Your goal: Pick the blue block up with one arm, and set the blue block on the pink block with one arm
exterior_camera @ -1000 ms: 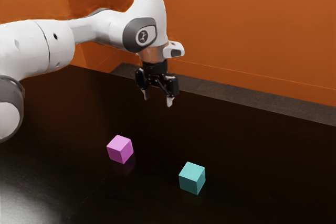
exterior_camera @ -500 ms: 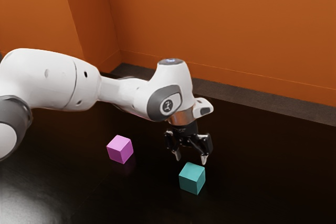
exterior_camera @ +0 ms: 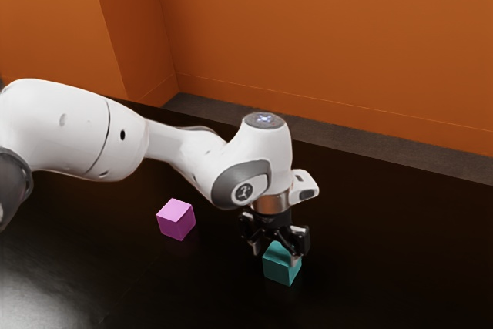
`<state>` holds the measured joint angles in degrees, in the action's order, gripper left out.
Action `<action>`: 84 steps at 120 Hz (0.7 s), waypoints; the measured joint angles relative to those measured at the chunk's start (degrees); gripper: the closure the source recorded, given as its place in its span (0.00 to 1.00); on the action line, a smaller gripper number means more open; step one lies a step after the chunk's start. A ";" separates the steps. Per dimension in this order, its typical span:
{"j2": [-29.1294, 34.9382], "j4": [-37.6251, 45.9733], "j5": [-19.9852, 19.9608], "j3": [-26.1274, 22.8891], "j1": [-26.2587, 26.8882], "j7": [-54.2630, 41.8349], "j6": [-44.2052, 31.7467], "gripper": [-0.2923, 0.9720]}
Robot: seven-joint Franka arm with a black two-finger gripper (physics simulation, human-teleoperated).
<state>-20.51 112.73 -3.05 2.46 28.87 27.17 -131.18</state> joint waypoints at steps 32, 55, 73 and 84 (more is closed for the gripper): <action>-3.49 -1.40 2.21 0.04 0.36 4.38 -2.77 0.31; -3.95 -1.75 4.47 0.00 0.48 6.35 -3.34 0.39; -4.20 -2.28 4.97 0.00 0.49 7.37 -3.45 0.43; -3.81 -2.30 5.10 0.01 0.38 7.79 -3.36 0.45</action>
<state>-24.32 110.42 2.05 2.47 29.25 34.96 -134.54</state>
